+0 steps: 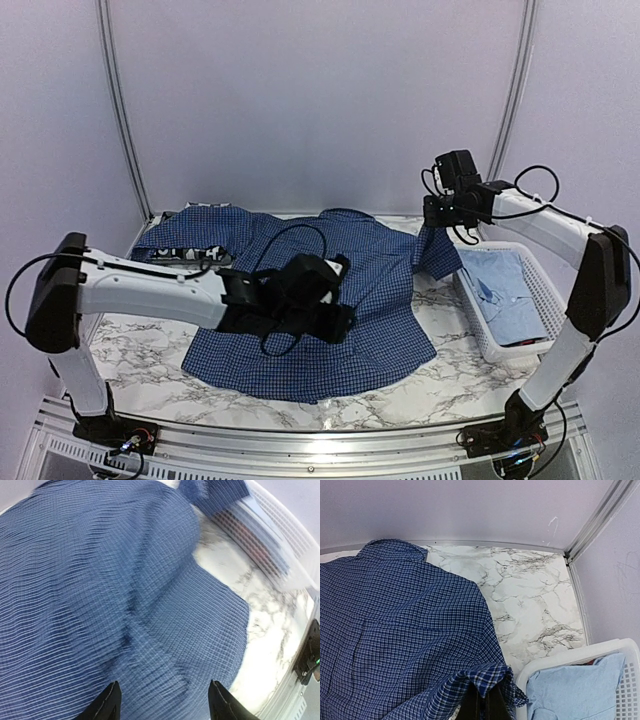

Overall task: Fold and stack the long sleeve shirts
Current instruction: Pick up the shirt from the center of the board.

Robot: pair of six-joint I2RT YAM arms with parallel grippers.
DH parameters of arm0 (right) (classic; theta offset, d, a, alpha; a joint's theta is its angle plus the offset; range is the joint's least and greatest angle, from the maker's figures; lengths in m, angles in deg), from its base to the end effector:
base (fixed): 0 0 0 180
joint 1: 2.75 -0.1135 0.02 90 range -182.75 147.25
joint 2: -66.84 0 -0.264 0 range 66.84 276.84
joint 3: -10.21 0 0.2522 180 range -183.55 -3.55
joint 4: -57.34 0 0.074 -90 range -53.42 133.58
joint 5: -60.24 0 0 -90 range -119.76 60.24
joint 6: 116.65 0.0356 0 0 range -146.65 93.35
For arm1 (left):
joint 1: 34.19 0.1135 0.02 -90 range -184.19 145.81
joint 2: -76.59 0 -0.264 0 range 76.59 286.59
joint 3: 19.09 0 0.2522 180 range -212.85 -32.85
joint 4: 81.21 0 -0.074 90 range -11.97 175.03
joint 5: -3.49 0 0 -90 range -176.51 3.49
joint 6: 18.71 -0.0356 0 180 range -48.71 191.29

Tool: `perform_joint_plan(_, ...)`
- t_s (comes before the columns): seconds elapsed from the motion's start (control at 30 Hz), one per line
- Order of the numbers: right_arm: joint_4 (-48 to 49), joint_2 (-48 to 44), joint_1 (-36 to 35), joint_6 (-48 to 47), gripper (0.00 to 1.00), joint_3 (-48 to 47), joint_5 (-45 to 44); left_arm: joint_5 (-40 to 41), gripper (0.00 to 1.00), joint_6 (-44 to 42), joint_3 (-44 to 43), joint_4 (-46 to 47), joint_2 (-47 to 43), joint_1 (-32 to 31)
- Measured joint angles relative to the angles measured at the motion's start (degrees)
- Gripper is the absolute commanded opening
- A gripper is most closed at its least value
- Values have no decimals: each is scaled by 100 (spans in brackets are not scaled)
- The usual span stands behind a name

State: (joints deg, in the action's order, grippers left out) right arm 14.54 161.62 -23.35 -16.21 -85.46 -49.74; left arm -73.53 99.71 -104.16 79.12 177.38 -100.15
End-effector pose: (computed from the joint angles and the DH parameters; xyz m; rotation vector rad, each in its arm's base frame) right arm 0.3545 0.1203 0.3087 -0.0230 2.2518 -0.1130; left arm 0.1706 -0.3628 0.2416 0.5991 2.1737 -0.6785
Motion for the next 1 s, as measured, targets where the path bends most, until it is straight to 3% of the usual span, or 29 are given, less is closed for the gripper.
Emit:
perform_joint_plan(0.27, 44, -7, 0, 4, 0, -33, 304, 330, 54, -85, -1947, -107, 1971, -1019)
perform_joint_plan(0.6, -72, -31, 0, 39, 0, -46, 446, 544, 52, -455, -4590, -247, 3936, -1482)
perform_joint_plan(0.83, -201, -275, 0, 46, 0, -48, 570, 1104, 54, -651, -5576, -350, 4833, -1434)
perform_joint_plan(1.0, -214, -483, 0, 44, 0, -48, 647, 1176, 56, -649, -5810, -485, 5132, -1316)
